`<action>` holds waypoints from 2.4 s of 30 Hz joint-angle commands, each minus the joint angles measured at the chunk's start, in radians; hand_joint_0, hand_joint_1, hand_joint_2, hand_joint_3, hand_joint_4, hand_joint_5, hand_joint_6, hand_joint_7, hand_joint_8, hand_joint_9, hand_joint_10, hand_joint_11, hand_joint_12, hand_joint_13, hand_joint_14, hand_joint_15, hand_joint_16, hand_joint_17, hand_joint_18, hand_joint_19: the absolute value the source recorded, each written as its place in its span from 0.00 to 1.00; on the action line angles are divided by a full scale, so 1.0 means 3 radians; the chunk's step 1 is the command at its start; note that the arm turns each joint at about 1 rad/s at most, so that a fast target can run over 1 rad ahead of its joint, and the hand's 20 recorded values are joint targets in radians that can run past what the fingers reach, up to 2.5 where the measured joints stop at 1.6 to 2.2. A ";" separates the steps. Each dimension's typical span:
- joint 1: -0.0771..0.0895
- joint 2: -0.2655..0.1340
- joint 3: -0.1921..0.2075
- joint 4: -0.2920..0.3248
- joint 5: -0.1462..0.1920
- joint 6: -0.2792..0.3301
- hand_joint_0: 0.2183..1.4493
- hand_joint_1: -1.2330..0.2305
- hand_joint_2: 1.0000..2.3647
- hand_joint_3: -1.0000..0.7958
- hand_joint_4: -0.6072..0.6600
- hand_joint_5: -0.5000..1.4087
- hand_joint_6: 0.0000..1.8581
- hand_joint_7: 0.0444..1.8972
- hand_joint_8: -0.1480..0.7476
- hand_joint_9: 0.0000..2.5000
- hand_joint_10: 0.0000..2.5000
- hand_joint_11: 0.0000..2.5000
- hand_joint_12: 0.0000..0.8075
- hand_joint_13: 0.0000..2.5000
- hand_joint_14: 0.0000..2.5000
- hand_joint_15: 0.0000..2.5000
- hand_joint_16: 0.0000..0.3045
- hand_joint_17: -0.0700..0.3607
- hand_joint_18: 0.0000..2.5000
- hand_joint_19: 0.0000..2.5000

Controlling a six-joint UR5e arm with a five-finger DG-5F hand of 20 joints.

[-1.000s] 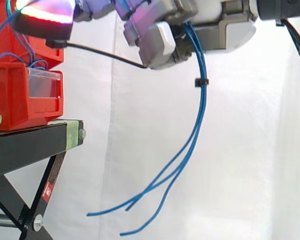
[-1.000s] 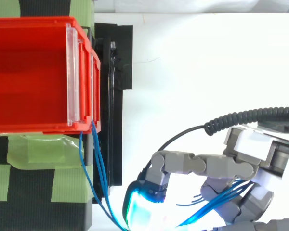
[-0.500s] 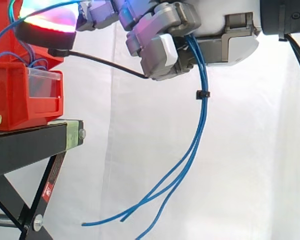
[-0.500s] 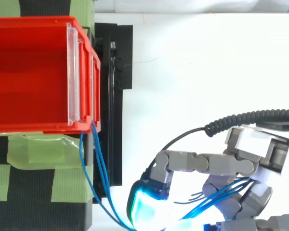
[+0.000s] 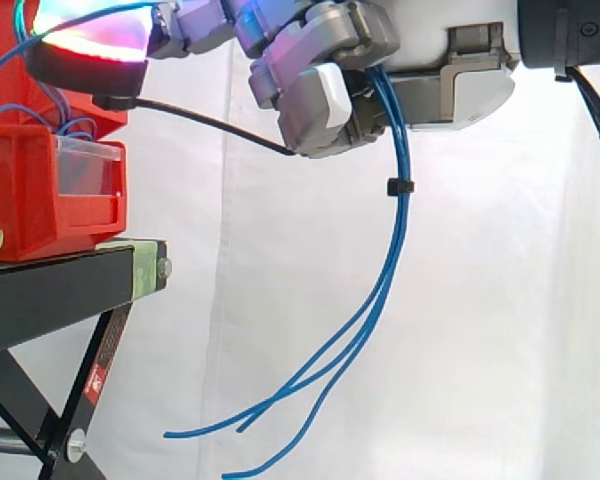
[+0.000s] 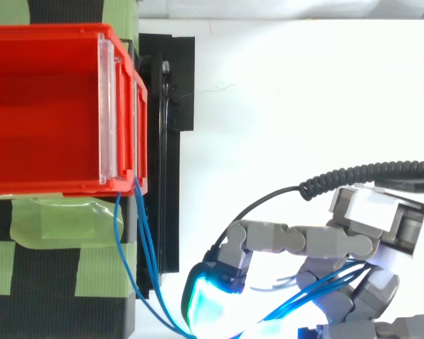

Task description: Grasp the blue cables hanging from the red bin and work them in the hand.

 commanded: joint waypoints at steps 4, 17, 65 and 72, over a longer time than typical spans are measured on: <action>0.0000 0.0000 -0.0001 -0.0013 0.0013 -0.0039 0.57 0.38 0.02 0.38 0.66 0.48 0.01 0.68 0.76 0.71 1.00 1.00 0.88 0.81 1.00 0.79 0.78 0.58 1.00 0.26; 0.0000 -0.0067 -0.0001 -0.0038 -0.0002 0.0048 0.72 0.38 0.01 0.65 0.67 0.49 0.01 0.69 0.76 0.71 1.00 1.00 0.88 0.81 1.00 0.79 0.78 0.58 1.00 0.26; 0.0005 -0.0067 -0.0001 -0.0141 -0.0109 -0.0069 0.50 0.36 0.01 0.23 0.71 0.50 0.01 0.76 0.76 0.71 1.00 1.00 0.88 0.81 1.00 0.79 0.78 0.58 1.00 0.26; 0.0000 -0.0067 -0.0001 -0.0166 -0.0130 -0.0069 0.50 0.35 0.01 0.15 0.71 0.48 0.16 0.71 0.76 0.71 1.00 1.00 0.88 0.81 1.00 0.79 0.78 0.58 1.00 0.26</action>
